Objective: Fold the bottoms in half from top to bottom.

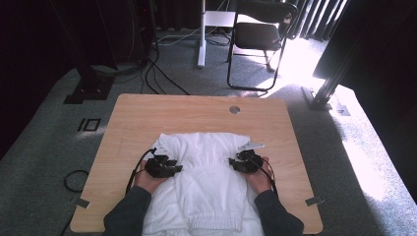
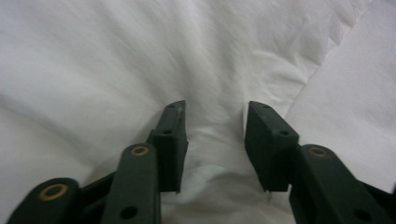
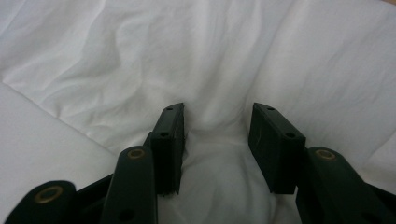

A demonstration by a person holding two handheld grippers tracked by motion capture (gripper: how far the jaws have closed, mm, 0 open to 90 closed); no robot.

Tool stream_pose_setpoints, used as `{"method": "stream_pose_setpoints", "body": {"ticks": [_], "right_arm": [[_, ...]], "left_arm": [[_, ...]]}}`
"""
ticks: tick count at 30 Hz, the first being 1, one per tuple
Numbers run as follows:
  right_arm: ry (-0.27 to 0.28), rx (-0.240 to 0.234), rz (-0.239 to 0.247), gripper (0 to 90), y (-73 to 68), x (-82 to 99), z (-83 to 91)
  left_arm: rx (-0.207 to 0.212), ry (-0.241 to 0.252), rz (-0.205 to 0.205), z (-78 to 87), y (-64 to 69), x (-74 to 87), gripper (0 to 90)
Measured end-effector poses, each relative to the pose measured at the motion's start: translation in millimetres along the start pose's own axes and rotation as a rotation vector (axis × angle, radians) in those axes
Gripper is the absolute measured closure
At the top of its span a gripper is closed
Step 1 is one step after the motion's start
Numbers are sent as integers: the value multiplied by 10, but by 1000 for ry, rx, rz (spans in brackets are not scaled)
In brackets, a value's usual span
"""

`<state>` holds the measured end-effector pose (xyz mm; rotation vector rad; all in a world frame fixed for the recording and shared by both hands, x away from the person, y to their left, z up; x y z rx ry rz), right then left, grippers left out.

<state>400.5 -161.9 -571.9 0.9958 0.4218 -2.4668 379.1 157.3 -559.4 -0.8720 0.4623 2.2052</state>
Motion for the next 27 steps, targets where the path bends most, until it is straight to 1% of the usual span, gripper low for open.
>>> {"method": "stream_pose_setpoints", "body": {"ticks": [1, 2, 3, 4, 6, 7, 8, 9, 10, 11, 12, 13, 14, 15, 17, 18, 20, 21, 22, 24, 25, 26, 27], "right_arm": [[0, 0, 0, 549, 0, 0, 0], [2, -1, -1, 549, 2, 2, 0], [1, -5, -6, 549, 8, -1, 0], [0, -5, -6, 549, 7, -2, -1], [1, -4, -5, 548, 6, -2, -3], [1, -4, -5, 548, 6, -2, -3], [1, -5, -4, 548, 7, -1, -3], [4, -8, -9, 549, 11, 1, -3], [5, -9, -8, 549, 12, 3, -2], [8, -9, -8, 549, 14, 5, -2], [11, -9, -7, 549, 14, 7, -3], [11, -9, -7, 549, 14, 7, -3], [9, -3, -8, 551, 8, 8, -1], [6, 1, -5, 550, 2, 7, -1], [-2, 10, -1, 552, -5, 8, 5], [-4, 13, 0, 552, -5, 9, 8], [-11, 14, -1, 555, 5, 12, 19], [-14, 13, -5, 555, 10, 12, 24], [-20, 11, -7, 555, 13, 10, 29], [-26, 10, -5, 556, 17, 5, 31], [-38, 13, -3, 550, 39, -29, 48], [-23, 9, -7, 532, 65, -63, 65], [-23, 9, -7, 532, 65, -63, 65]], "left_arm": [[0, 0, 0, 0, 0, 0, 536], [-98, 17, 23, 65, -100, -74, 536], [-141, 28, 44, 103, -180, -119, 469], [-169, 44, 77, 131, -271, -164, 437], [-209, 56, 154, 130, -471, -233, 373], [-209, 56, 154, 130, -471, -233, 353], [-240, 61, 206, 93, -653, -267, 353], [-248, 59, 220, 72, -708, -274, 307], [-245, 62, 239, 38, -769, -278, 297], [-252, 53, 246, 2, -818, -279, 287], [-261, 47, 250, -38, -854, -279, 270], [-261, 47, 250, -38, -854, -279, 254], [-238, 29, 261, -142, -921, -279, 240], [-238, 29, 261, -142, -921, -279, 229], [-211, 15, 254, -225, -946, -287, 224], [-197, 4, 259, -253, -948, -286, 224], [-198, 1, 246, -281, -944, -298, 211], [-198, 1, 246, -281, -944, -298, 211], [-196, -1, 232, -291, -944, -304, 212], [-192, -1, 228, -290, -946, -304, 215], [-163, -4, 232, -273, -939, -309, 283], [-145, -6, 233, -266, -933, -312, 352], [-145, -6, 233, -266, -933, -312, 388]]}}
Point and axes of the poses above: each handheld gripper's, and its own axes: z roughly backward along the jaws, x roughly out of its underside, y roughly to its right, the point moved 3 cm from there along -z, roughly forward along the jaws, and after that the axes turned 5 degrees about -z, right-handed, at the moved point
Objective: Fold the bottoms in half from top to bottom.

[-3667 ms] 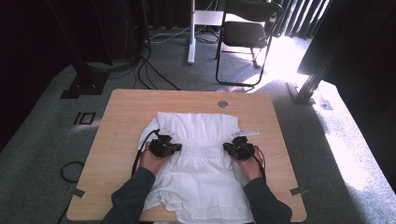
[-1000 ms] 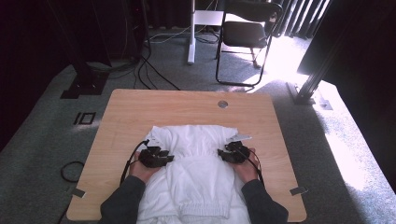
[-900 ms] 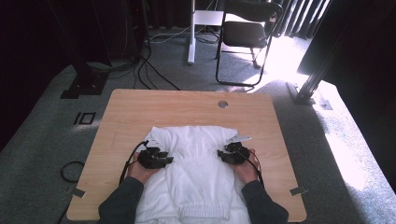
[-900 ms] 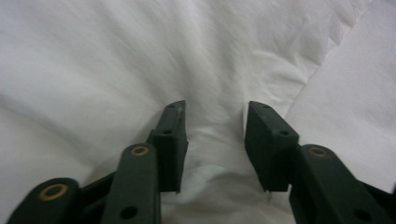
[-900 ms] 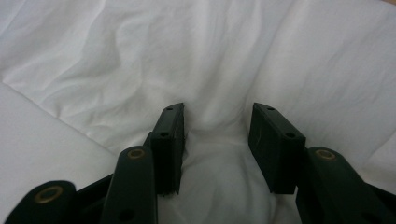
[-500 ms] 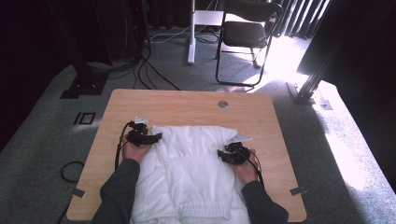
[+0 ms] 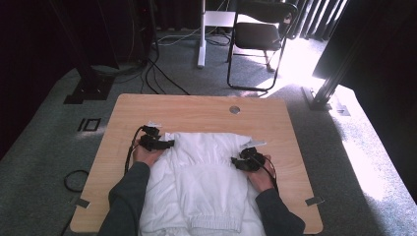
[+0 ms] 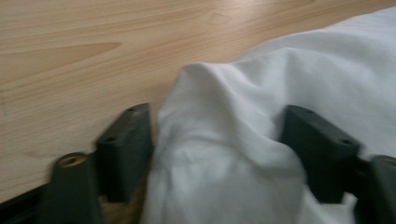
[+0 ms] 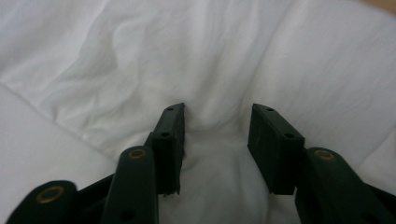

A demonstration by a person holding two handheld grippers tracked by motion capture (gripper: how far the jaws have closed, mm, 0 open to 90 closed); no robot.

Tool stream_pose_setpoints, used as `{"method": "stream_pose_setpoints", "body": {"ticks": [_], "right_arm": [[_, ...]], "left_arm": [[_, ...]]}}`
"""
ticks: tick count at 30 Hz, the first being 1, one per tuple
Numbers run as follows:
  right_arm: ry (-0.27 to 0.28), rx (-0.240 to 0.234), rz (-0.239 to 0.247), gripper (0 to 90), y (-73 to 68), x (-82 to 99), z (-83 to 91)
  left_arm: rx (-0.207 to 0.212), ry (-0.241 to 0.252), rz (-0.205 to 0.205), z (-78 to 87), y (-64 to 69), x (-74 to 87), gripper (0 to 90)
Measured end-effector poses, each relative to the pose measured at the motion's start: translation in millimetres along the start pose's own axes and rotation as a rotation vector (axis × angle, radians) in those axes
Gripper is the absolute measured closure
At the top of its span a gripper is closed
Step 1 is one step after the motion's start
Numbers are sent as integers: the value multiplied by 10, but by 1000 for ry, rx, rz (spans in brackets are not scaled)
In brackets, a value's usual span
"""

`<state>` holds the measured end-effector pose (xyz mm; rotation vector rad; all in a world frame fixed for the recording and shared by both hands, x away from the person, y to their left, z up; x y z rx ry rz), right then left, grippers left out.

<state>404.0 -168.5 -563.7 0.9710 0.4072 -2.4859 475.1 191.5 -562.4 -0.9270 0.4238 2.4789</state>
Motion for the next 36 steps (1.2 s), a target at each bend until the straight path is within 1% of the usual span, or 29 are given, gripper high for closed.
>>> {"method": "stream_pose_setpoints", "body": {"ticks": [1, 2, 3, 5, 6, 8, 9, 10, 11, 12, 15, 16, 17, 18, 19, 20, 21, 22, 23, 24, 26, 28, 30, 31, 32, 33, 34, 36], "right_arm": [[60, 24, -40, 491, 117, -125, 63], [60, 24, -40, 491, 117, -125, 63], [103, 52, -104, 411, 255, -266, 96], [108, 63, -167, 332, 373, -383, 78], [90, 69, -191, 283, 425, -436, 46], [69, 138, -198, 277, 519, -508, -27], [58, 154, -217, 275, 575, -521, -71], [58, 154, -217, 275, 575, -521, -71], [16, 151, -270, 264, 679, -503, -171], [-9, 136, -296, 262, 712, -484, -219], [-24, 102, -319, 269, 749, -456, -305], [-28, 97, -322, 272, 755, -457, -329], [-33, 82, -324, 299, 759, -457, -359], [-28, 73, -321, 348, 753, -461, -364], [-30, 64, -306, 412, 740, -466, -367], [-41, 63, -289, 498, 717, -470, -364], [-59, 57, -257, 650, 682, -468, -357], [-68, 47, -245, 721, 667, -466, -354], [-71, 41, -250, 819, 666, -468, -343], [-66, 47, -246, 845, 677, -473, -323], [-46, 49, -236, 856, 694, -494, -273], [0, 48, -223, 858, 710, -549, -171], [52, 32, -214, 859, 725, -635, -49], [78, 24, -211, 859, 728, -688, 17], [78, 24, -211, 859, 728, -688, 17], [154, 20, -189, 859, 718, -817, 163], [180, 24, -185, 858, 715, -859, 211], [251, 34, -182, 858, 701, -965, 343]], "left_arm": [[20, -10, 1, 11, 0, -2, 433], [20, -10, 1, 11, 0, -2, 483], [37, -32, 4, 13, -10, -20, 521], [55, -52, -1, 7, -5, -40, 580], [54, -60, -8, 5, 2, -47, 602], [60, -62, -10, 0, 3, -49, 635], [65, -56, -5, -1, -5, -44, 655], [65, -56, -5, -1, -5, -44, 669], [81, -51, 5, 0, -19, -36, 688], [85, -51, 6, 0, -24, -33, 697], [94, -53, 11, -3, -27, -34, 723], [94, -53, 11, -3, -27, -34, 731], [97, -57, 13, -4, -30, -37, 738], [99, -56, 18, -5, -30, -38, 743], [103, -57, 21, -3, -35, -36, 751], [108, -54, 27, -1, -39, -31, 759], [111, -52, 31, 2, -44, -28, 768], [109, -47, 37, 10, -48, -26, 780], [100, -39, 41, 27, -53, -28, 791], [99, -25, 49, 50, -55, -32, 799], [104, 13, 53, 137, -69, -66, 809], [118, 57, 58, 253, -87, -134, 813], [120, 106, 62, 368, -97, -219, 814], [120, 125, 56, 421, -97, -268, 813], [120, 125, 56, 421, -97, -268, 813], [109, 172, 49, 526, -84, -374, 813], [104, 194, 39, 579, -74, -430, 813], [110, 249, 27, 683, -49, -531, 811]]}}
Point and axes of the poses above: each handheld gripper's, and its own axes: z roughly backward along the jaws, x roughly out of its underside, y roughly to its right, the point moved 3 cm from there along -z, roughly forward along the jaws, and after that the axes turned 5 degrees about -z, right-handed, at the moved point
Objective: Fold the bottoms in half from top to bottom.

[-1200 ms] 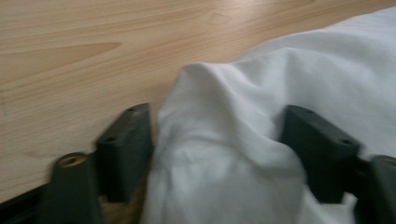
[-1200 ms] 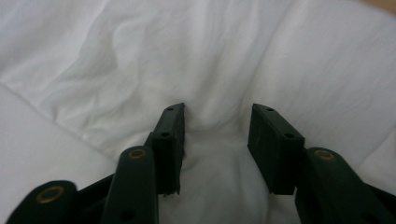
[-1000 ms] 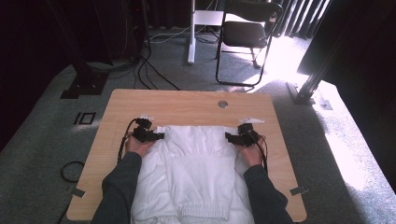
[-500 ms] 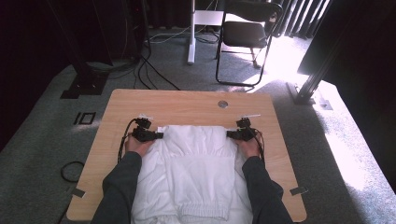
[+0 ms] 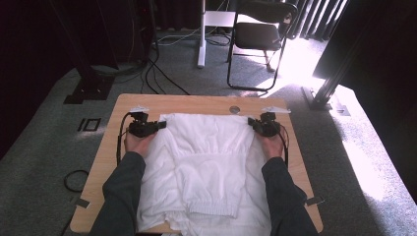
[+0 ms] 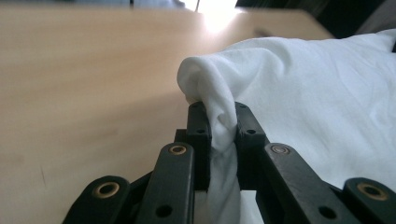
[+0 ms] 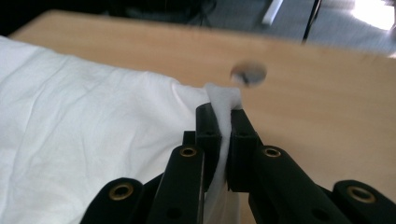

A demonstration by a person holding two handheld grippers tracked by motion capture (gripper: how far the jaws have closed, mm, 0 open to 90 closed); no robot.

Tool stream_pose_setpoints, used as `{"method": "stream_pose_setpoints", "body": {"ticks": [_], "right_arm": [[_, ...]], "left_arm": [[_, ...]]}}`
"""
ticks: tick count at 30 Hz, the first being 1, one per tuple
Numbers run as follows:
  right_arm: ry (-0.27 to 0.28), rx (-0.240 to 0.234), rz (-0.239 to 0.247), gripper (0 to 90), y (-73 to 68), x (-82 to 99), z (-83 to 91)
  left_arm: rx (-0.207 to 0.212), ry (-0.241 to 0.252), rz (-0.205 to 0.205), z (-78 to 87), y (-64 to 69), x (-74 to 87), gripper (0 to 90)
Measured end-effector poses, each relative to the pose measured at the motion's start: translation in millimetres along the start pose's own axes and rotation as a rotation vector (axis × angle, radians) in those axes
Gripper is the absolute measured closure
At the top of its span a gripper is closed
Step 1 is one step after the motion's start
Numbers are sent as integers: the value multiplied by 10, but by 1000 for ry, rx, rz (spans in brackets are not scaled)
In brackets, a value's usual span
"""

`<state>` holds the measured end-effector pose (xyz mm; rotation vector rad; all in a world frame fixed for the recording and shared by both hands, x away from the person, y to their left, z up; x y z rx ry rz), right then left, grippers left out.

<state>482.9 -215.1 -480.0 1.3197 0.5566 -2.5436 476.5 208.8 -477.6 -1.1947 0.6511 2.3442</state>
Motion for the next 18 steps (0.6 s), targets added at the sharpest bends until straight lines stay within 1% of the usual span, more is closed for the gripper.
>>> {"method": "stream_pose_setpoints", "body": {"ticks": [1, 2, 3, 4, 6, 8, 9, 10, 11, 12, 13, 15, 16, 18], "right_arm": [[28, 0, -2, 858, -10, -55, 49], [28, 0, -2, 858, -10, -55, 49], [69, -19, 8, 857, -29, -131, 147], [73, -27, 12, 856, -35, -135, 178], [79, -51, 22, 855, -51, -96, 262], [88, -69, 41, 855, -66, -9, 368], [93, -87, 44, 854, -74, 43, 436], [99, -108, 46, 854, -88, 99, 509], [104, -119, 55, 854, -106, 159, 589], [106, -128, 70, 854, -128, 222, 670], [107, -141, 84, 854, -155, 291, 754], [109, -153, 113, 854, -210, 429, 917], [107, -160, 119, 854, -238, 498, 994], [106, -169, 138, 853, -294, 633, 1133]], "left_arm": [[2, 16, -6, 38, 17, -51, 810], [2, 16, -6, 38, 17, -51, 810], [6, 45, -16, 111, 64, -108, 810], [10, 50, -22, 142, 89, -110, 809], [19, 54, -47, 210, 142, -84, 809], [46, 73, -68, 312, 209, -27, 808], [53, 78, -80, 373, 251, 12, 808], [53, 78, -80, 373, 251, 12, 808], [74, 80, -115, 502, 353, 95, 807], [81, 86, -135, 577, 409, 140, 807], [92, 95, -146, 646, 466, 187, 806], [99, 89, -176, 769, 581, 281, 805], [105, 92, -184, 830, 631, 328, 804], [119, 93, -184, 929, 725, 440, 802]]}}
Point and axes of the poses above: each handheld gripper's, and its own axes: z roughly backward along the jaws, x roughly out of its underside, y roughly to its right, the point moved 3 cm from there along -z, roughly forward along the jaws, and after that the axes turned 5 degrees about -z, right-handed, at the moved point
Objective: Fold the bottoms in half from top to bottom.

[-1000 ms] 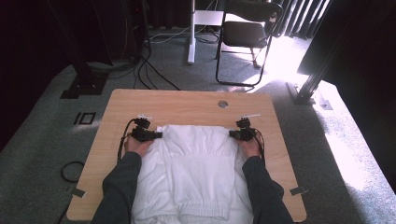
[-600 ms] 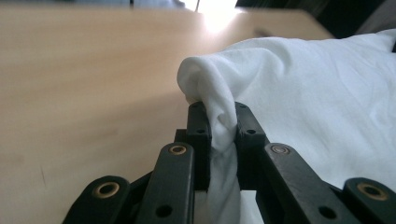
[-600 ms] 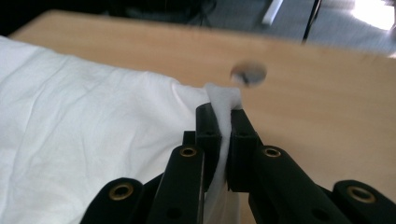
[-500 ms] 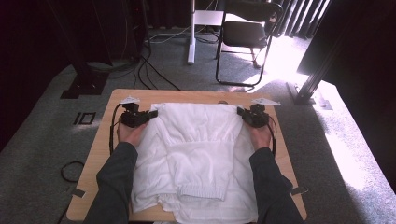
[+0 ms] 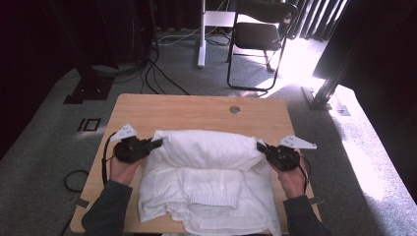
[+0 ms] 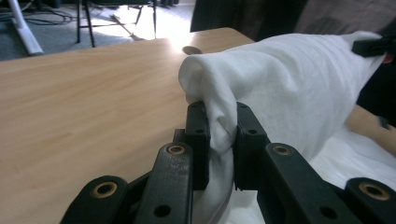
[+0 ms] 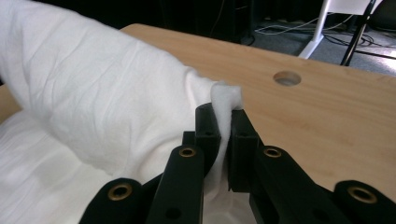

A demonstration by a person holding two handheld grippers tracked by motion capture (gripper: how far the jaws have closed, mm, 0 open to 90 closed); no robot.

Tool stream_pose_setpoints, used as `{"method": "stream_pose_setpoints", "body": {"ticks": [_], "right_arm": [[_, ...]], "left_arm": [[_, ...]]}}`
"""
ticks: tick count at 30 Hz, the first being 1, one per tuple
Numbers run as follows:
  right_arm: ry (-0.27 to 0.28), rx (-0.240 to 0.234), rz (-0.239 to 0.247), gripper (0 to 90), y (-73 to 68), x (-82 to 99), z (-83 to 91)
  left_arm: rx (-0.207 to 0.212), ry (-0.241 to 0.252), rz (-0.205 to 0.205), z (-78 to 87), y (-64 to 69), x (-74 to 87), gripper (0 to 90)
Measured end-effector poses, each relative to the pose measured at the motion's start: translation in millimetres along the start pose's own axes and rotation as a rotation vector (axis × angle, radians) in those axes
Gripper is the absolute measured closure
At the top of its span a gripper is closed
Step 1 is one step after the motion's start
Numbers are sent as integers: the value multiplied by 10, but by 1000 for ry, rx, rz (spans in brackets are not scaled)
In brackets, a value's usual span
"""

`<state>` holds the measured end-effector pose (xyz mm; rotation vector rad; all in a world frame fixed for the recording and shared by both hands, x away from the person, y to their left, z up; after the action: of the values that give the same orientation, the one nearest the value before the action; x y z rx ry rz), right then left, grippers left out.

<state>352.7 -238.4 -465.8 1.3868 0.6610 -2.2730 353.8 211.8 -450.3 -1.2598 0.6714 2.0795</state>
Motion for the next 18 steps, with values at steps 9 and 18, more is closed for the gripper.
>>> {"method": "stream_pose_setpoints", "body": {"ticks": [9, 18], "right_arm": [[-81, -40, -21, 847, -302, 667, 320], [-296, -57, -67, 842, -341, 1247, 37]], "left_arm": [[53, -105, 26, 191, 390, 689, 791], [45, -294, 64, -183, 438, 1273, 789]]}}
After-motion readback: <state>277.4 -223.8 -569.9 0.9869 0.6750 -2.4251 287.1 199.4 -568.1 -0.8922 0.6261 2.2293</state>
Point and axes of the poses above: each handheld gripper's, and its own axes: z roughly backward along the jaws, x roughly out of its underside, y roughly to its right, the point moved 3 cm from there along -z, roughly forward along the jaws, and after that the axes turned 5 degrees about -z, right-handed, at the moved point
